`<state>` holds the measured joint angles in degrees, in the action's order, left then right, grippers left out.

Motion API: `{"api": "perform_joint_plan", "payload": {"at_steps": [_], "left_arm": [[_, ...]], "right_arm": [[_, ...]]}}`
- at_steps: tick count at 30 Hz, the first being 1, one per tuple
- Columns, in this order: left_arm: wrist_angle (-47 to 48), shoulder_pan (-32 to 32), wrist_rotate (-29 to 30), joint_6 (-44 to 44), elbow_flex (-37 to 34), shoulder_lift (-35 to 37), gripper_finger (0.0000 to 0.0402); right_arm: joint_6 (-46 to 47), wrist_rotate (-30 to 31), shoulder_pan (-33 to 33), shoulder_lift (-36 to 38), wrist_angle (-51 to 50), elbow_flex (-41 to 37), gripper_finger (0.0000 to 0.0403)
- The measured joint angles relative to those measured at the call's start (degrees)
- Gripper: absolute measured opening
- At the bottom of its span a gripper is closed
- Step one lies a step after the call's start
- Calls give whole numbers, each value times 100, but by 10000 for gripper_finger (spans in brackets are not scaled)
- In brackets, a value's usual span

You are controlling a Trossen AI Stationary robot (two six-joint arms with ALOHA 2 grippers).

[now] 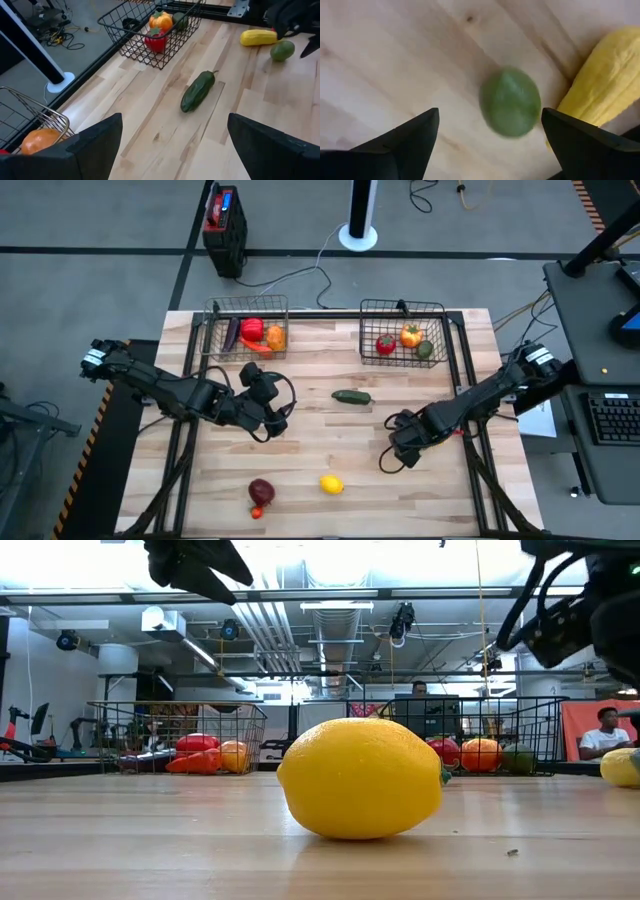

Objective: Sort produce into baskets
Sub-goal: Put the lime into the black wire basket

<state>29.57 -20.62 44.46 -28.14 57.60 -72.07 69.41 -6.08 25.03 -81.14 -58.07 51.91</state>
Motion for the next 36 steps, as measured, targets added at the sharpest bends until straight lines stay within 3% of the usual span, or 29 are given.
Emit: {"api": "perform_joint_plan", "payload": {"at_steps": [14,29,36], "left_arm": [[-31,0,0,-2,-2,-5,341],[-51,0,-2,0,-2,-232,341],[-60,0,-2,-2,-2,-232,341]], "right_arm": [[-796,8,-2,-892,139,-5,318],[-476,10,-19,-503,156,-5,186],[-583,5,-90,-440,95,40,188]]}}
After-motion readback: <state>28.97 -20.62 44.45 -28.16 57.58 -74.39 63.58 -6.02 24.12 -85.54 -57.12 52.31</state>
